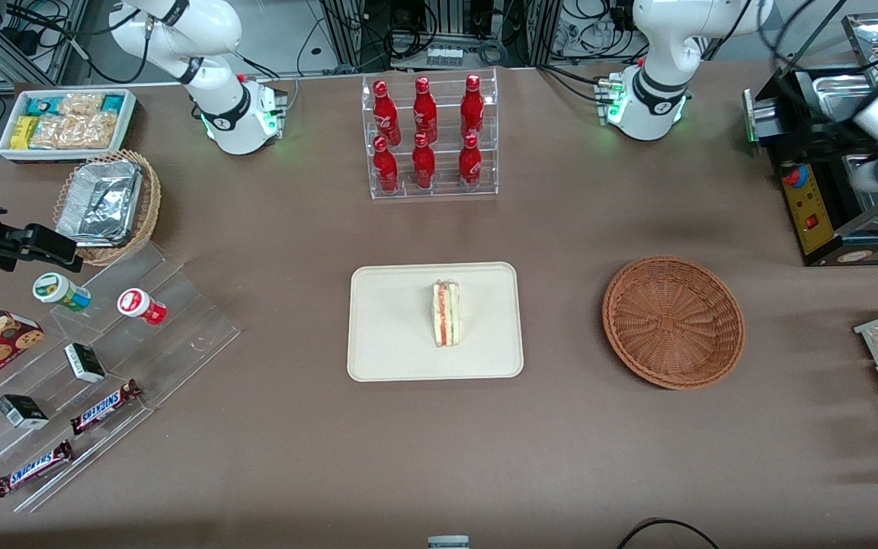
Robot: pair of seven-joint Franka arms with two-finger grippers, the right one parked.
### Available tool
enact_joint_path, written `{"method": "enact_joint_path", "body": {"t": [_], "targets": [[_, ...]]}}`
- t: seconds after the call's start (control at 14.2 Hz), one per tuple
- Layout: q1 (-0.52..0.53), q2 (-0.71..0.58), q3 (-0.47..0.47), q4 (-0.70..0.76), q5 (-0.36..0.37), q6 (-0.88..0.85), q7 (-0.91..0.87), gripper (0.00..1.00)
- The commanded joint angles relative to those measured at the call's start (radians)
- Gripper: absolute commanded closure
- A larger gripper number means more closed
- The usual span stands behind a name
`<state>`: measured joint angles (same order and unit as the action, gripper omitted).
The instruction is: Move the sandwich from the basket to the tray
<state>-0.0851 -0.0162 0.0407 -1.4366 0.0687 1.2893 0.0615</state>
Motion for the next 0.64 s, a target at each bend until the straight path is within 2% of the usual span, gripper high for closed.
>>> {"method": "enact_joint_path", "body": {"t": [0.0, 0.21, 0.56], "targets": [[-0.004, -0.013, 0.018, -0.06, 0.003, 0.039, 0.038, 0.0], [0.016, -0.039, 0.021, -0.145, 0.005, 0.116, 0.04, 0.0], [0.038, -0.007, 0.021, -0.088, -0.012, 0.11, 0.038, 0.0]]}}
